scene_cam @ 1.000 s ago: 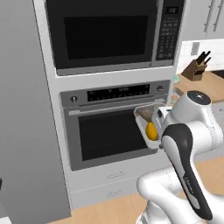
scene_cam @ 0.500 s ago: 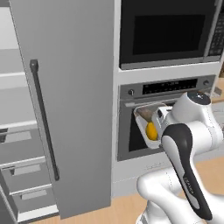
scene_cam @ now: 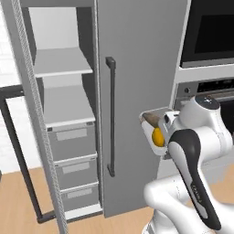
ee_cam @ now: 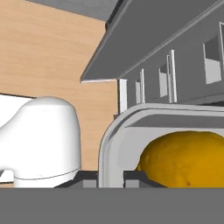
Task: Take the meat container that has the shrimp and place it on the second highest rack of the freezer. Then take the vegetable container that has the lemon and cucumber and place it on the highest rack of the freezer.
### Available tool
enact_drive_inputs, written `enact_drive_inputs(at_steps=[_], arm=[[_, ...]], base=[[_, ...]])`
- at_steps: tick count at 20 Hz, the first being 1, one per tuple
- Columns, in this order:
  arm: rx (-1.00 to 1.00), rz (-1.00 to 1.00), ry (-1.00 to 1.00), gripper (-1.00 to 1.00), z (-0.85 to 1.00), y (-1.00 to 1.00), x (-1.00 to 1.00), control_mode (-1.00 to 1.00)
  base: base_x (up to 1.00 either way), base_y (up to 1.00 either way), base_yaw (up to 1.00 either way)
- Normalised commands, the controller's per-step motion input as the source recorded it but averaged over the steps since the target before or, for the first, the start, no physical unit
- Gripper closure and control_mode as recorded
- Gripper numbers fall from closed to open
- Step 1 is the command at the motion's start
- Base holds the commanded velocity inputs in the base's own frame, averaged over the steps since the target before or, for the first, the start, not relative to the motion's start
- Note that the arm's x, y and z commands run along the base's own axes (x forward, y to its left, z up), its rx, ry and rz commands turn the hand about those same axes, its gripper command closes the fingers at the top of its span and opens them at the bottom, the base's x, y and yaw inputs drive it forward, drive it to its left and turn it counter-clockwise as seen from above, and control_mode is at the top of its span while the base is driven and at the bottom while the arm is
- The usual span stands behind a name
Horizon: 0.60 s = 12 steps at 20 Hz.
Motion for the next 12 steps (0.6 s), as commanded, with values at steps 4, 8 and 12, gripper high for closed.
enact_drive_inputs(at_steps=[4,8,12], arm=[[0.00,0.00,0.00,1.00,0.00,0.00,0.00,1.00],[0.00,0.00,0.00,1.00,0.00,0.00,0.00,1.00],[0.00,0.00,0.00,1.00,0.00,0.00,0.00,1.00]], base=[[0.00,0.70,0.00],[0.00,0.45,0.03],[0.00,0.32,0.07]])
